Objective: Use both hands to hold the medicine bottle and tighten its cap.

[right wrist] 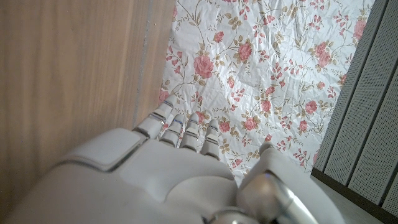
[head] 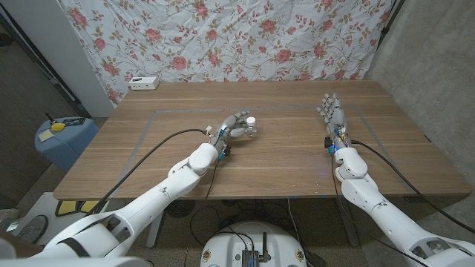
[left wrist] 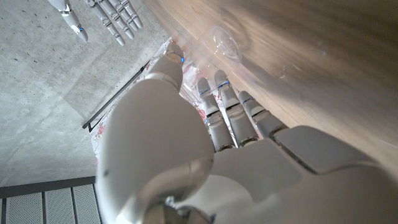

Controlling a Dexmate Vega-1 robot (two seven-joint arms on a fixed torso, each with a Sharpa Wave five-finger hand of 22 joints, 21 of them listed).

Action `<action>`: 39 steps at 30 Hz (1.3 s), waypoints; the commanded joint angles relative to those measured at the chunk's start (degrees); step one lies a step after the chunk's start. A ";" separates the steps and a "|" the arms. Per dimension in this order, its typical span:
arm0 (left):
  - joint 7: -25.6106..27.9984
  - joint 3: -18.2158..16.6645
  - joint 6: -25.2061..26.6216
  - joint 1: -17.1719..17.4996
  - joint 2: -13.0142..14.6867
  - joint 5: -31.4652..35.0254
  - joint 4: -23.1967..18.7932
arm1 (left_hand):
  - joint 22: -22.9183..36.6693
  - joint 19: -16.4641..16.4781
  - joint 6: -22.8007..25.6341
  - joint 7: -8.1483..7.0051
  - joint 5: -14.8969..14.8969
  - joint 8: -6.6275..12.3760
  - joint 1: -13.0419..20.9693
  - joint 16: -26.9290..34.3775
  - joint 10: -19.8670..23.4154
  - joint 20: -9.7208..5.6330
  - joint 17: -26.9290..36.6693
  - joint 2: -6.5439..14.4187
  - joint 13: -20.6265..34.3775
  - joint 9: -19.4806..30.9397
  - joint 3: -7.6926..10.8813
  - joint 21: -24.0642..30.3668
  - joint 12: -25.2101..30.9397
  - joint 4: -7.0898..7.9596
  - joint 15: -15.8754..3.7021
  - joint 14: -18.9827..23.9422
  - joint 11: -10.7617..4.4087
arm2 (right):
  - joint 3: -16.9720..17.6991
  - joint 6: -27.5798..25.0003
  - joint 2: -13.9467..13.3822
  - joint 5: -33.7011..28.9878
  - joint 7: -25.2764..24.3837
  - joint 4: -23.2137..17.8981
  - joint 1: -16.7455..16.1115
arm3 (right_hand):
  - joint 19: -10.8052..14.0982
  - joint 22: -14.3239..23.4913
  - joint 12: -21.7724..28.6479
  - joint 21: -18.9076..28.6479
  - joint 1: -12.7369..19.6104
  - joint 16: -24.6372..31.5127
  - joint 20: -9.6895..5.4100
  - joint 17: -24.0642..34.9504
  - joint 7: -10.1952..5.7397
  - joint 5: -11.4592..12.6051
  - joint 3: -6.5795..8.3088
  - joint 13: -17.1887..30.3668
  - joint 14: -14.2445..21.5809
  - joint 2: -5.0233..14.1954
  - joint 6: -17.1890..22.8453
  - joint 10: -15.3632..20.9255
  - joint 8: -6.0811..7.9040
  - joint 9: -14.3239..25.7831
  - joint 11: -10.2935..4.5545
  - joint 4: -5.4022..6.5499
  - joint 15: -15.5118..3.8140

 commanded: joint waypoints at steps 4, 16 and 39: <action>1.35 -1.11 1.25 0.63 -0.63 -1.59 -2.90 | 0.16 0.68 1.08 2.42 -0.22 -0.20 -0.41 -0.31 3.75 -6.12 -0.08 0.72 0.05 0.11 -0.07 0.11 -0.01 0.36 -7.48 0.73 -2.63 | -0.05 -0.16 -0.26 -0.01 0.33 0.12 0.32 | 0.33 0.32 0.06 -0.23 -0.40 -0.05 -2.98 0.17 0.56 0.30 -0.09 0.25 0.16 0.10 0.19 0.49 0.23 0.17 -0.01 -0.15 -1.17; 1.91 -1.74 2.22 1.76 -0.81 -2.92 -6.06 | 0.15 0.68 1.42 2.10 -0.18 -0.24 -0.69 -0.60 4.65 -5.68 -0.10 1.42 0.12 0.11 0.33 -0.13 -0.07 0.66 -7.59 1.50 -2.74 | -0.09 -0.76 -0.78 0.01 0.53 -0.49 0.20 | 0.32 0.32 0.06 -0.23 -0.37 -0.05 -2.99 0.16 0.54 0.32 -0.09 0.25 0.15 0.10 0.22 0.50 0.23 0.17 0.01 -0.17 -1.23; 2.71 -3.08 4.62 4.12 -1.04 -6.50 -11.38 | 0.12 10.41 0.03 2.86 -0.19 -0.80 -1.41 -1.33 7.10 9.40 -0.26 1.46 0.69 0.13 2.24 1.28 -1.07 0.17 -6.46 3.74 -2.44 | -0.12 -2.41 -2.31 -0.75 -0.08 -3.39 -0.58 | 0.32 0.32 0.07 -0.23 -0.34 -0.04 -3.05 0.15 0.61 0.37 -0.08 0.25 0.14 0.10 0.25 0.51 0.23 0.16 -0.10 -0.20 -1.20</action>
